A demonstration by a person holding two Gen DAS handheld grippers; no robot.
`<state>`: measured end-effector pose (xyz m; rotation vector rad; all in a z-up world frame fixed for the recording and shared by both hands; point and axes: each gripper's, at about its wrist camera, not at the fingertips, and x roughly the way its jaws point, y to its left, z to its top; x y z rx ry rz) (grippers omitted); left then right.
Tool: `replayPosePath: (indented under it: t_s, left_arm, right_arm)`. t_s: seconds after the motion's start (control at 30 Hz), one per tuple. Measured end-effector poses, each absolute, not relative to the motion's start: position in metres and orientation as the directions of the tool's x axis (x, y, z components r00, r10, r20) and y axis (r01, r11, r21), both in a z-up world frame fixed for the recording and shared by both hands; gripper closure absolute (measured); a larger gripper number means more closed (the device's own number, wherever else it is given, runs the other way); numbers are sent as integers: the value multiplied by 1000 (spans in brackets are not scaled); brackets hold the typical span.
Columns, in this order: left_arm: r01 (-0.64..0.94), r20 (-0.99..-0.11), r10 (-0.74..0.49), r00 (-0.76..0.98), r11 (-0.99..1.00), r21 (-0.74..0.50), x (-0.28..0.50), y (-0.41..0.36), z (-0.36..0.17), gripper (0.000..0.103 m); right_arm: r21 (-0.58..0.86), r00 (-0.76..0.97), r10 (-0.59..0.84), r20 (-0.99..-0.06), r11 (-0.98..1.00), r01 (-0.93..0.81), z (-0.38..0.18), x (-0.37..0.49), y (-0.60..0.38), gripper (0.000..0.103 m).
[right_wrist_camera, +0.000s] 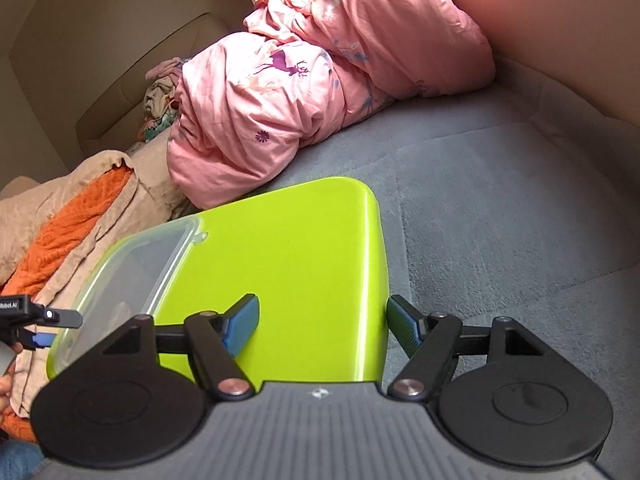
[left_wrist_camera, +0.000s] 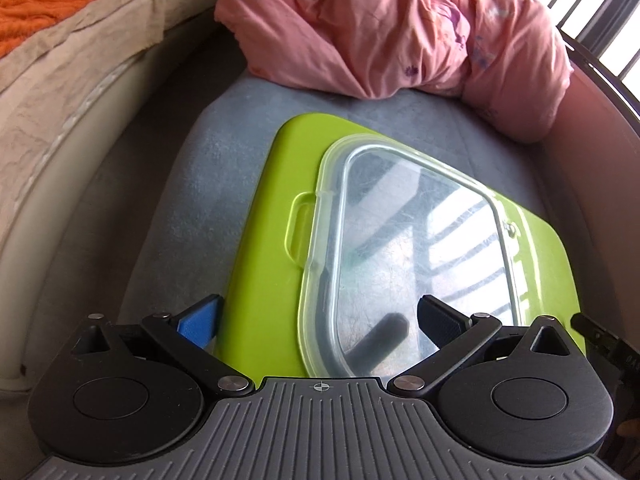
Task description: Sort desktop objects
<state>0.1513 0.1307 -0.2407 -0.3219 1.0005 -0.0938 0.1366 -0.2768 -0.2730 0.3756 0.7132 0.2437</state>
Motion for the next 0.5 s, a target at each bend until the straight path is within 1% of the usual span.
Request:
replayPosePath:
  t_s: [0.1,0.17,0.23,0.3,0.37,0.4,0.5]
  left_arm:
    - [-74,-806,-227,547,945,-317,149,134,-239,0]
    - [-79,-792,-270,547,925,-371,152,142,-238,0]
    - [-73,-775,-347,528,891,-448,159,153,-241,0]
    - [-63,-745,-460,483,830,-554,175,166,-251,0]
    - [-104,-702,-552,450,748,-655,190,181,-266,0]
    - [-141,-696,-559,451,726,-674,195,189,-272,0]
    - [-194,-726,-490,482,748,-634,196,201,-274,0]
  right_arm:
    - [433,745,331,-579,899,-63,-271,137,-281,21]
    - [440,763,306,-569,898,-32,-270,135,-286,20]
    - [462,773,296,-561,887,-4,-270,135,-292,20]
    - [514,766,319,-558,858,17,-273,137,-300,20]
    - [564,752,349,-559,825,37,-278,140,-305,20]
    - [578,746,359,-562,815,43,-280,142,-306,18]
    - [556,750,357,-557,831,18,-280,142,-302,19]
